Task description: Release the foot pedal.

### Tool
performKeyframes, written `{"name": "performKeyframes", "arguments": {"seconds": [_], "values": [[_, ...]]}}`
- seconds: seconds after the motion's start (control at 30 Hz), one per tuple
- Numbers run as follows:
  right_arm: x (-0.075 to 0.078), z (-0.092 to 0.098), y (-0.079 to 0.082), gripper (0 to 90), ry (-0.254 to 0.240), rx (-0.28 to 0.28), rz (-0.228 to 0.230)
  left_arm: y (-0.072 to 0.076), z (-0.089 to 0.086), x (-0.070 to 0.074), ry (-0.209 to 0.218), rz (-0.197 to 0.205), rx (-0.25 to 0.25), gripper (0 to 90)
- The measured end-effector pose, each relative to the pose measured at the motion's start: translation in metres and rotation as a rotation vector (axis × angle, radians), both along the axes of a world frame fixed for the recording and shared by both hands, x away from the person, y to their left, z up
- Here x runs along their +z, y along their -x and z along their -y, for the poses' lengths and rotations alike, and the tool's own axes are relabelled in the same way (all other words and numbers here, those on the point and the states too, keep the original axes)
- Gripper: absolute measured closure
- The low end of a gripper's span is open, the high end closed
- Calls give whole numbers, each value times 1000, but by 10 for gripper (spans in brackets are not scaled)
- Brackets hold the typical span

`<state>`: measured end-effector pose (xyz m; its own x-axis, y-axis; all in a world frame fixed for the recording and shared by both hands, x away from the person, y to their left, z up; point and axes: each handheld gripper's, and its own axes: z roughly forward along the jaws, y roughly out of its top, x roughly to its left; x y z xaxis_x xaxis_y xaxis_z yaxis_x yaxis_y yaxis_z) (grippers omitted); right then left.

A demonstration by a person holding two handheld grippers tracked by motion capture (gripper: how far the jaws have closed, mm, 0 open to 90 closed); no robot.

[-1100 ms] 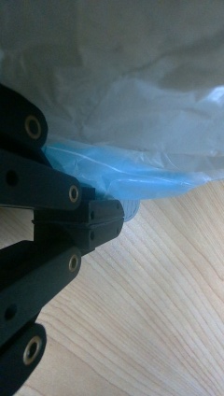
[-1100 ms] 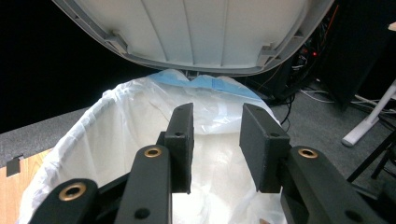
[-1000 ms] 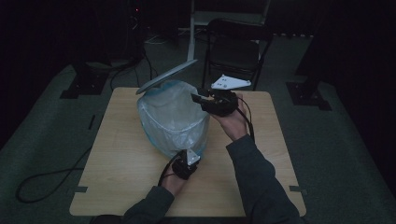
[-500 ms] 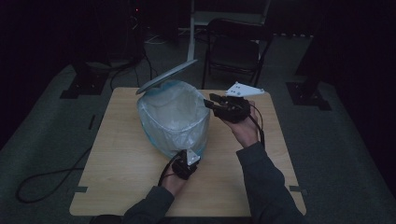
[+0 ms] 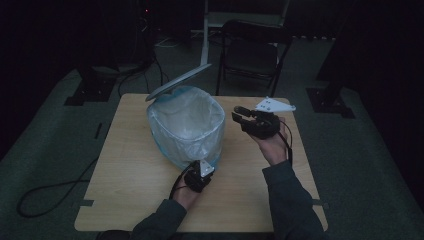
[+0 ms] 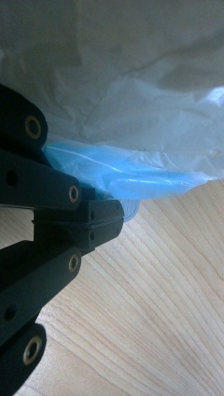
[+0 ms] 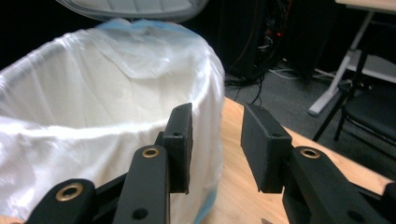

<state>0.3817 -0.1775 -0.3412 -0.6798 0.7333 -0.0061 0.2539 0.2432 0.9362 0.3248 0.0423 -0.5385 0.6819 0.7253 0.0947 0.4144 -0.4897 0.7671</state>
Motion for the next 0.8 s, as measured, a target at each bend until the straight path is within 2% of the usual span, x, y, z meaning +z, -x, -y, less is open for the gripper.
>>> {"name": "performKeyframes", "arguments": {"seconds": [0.1,0.3,0.7,0.73,0.8], "values": [[-8,8,0,633,-3,-18,-20,-1,-1,1,-16,1,-10,900],[-22,19,-2,632,-1,-42,-47,-1,0,1,-21,-3,-9,900],[-48,27,0,626,21,-62,-89,-1,0,2,-30,-4,-12,900],[-50,28,-1,623,23,-64,-93,-1,1,1,-13,-2,-4,900],[-55,29,-1,620,32,-73,-99,-1,1,1,-8,1,-2,900]]}}
